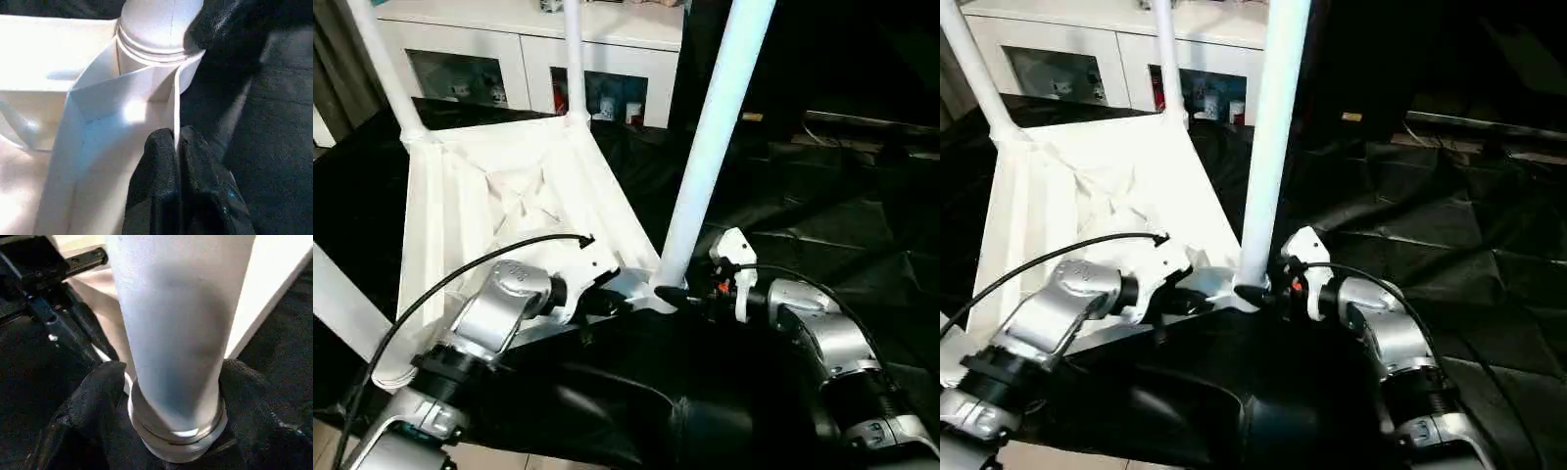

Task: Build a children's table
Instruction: Rotate leg to tighten

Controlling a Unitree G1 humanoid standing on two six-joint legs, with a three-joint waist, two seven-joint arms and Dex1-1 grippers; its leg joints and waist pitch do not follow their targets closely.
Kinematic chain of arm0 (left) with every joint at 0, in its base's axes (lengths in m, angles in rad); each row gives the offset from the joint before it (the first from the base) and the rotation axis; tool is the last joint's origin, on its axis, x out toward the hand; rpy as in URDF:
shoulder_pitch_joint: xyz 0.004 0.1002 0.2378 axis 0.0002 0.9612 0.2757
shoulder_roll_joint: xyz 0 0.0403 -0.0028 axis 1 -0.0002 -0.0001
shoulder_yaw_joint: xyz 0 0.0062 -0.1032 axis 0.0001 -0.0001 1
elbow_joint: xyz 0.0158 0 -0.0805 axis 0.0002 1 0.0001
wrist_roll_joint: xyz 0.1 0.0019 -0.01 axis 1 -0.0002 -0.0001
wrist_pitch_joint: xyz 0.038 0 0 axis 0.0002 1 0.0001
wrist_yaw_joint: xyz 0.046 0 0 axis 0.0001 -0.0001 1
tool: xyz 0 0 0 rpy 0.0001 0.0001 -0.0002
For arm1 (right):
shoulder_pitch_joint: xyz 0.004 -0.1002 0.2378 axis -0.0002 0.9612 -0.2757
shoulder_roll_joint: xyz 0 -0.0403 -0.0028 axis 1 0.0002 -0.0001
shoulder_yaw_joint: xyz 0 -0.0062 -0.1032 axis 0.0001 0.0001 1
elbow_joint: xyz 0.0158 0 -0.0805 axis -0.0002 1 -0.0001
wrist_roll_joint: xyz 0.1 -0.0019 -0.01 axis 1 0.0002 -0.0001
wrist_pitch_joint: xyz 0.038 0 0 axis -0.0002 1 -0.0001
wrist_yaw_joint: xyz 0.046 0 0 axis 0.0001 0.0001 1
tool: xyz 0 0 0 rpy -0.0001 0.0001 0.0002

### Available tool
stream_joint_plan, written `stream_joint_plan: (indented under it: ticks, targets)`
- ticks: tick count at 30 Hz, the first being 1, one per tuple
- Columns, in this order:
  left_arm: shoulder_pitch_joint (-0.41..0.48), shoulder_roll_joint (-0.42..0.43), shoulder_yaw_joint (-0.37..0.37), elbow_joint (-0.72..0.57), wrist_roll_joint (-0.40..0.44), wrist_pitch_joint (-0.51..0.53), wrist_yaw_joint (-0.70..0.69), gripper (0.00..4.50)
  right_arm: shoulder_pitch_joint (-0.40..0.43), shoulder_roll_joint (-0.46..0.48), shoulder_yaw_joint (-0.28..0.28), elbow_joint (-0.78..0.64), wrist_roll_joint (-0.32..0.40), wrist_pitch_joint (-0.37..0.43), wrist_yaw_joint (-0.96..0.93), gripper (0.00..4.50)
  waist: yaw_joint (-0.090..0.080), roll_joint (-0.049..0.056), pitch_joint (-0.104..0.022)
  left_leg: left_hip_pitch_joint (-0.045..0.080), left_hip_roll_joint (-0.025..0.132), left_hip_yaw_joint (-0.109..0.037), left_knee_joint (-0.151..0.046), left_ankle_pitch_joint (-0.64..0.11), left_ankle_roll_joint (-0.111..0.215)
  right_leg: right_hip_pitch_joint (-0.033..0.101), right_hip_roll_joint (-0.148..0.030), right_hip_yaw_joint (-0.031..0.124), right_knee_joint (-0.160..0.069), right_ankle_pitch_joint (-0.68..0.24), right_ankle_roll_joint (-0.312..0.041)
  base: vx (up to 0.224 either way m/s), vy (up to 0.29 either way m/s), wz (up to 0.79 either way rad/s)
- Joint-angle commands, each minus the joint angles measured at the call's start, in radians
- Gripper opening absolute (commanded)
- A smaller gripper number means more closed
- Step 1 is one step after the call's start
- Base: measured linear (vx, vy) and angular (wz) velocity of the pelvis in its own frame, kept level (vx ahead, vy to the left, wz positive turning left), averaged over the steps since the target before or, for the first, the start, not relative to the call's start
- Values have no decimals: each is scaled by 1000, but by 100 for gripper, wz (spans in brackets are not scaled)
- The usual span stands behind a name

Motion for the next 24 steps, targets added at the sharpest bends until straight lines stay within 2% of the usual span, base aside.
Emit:
stream_joint_plan:
  ticks: [1,2,4,7,9,12,15,16,24]
  targets:
    - [23,-13,-30,-6,-45,-35,-58,0,-17,-13,13,16,7,19,41,362,3,-8,-54,9,13,-2,-53,-206,55,43,-25,16,-58,-134,-236,0,0,0]
    - [26,-9,-35,-11,-47,-37,-65,0,-19,-17,17,17,9,23,55,384,6,-7,-53,9,14,-2,-53,-203,59,43,-25,16,-57,-129,-239,0,0,0]
    - [36,-2,-42,-27,-58,-43,-88,0,-22,-31,36,14,-11,3,67,402,9,-6,-52,9,15,-2,-53,-197,59,43,-27,16,-56,-134,-238,0,0,0]
    - [48,7,-47,-53,-71,-38,-117,0,-25,-46,56,15,-24,-14,95,402,10,-10,-52,10,15,-1,-53,-202,57,42,-26,16,-57,-148,-236,0,0,0]
    - [52,11,-49,-57,-71,-39,-120,0,-26,-48,56,16,-20,-13,101,402,12,-8,-51,11,15,-1,-53,-201,58,40,-26,17,-57,-149,-236,0,0,0]
    - [58,19,-50,-59,-69,-46,-128,0,-29,-49,55,19,-12,-12,116,402,16,-12,-51,9,15,-1,-52,-199,59,41,-27,17,-56,-158,-229,0,0,0]
    - [65,25,-45,-56,-67,-57,-137,0,-31,-50,54,23,-4,-15,137,373,16,-16,-51,9,15,-1,-52,-202,57,40,-27,17,-57,-178,-220,0,0,0]
    - [66,26,-44,-57,-67,-57,-137,0,-31,-50,54,24,-1,-14,141,363,17,-14,-51,9,15,-1,-52,-196,59,40,-27,17,-56,-172,-220,0,0,0]
    - [68,12,-25,-38,-71,-47,-104,0,-10,-39,51,5,30,20,161,315,17,-15,-52,9,14,-1,-51,-191,62,40,-27,17,-55,-167,-221,0,0,0]
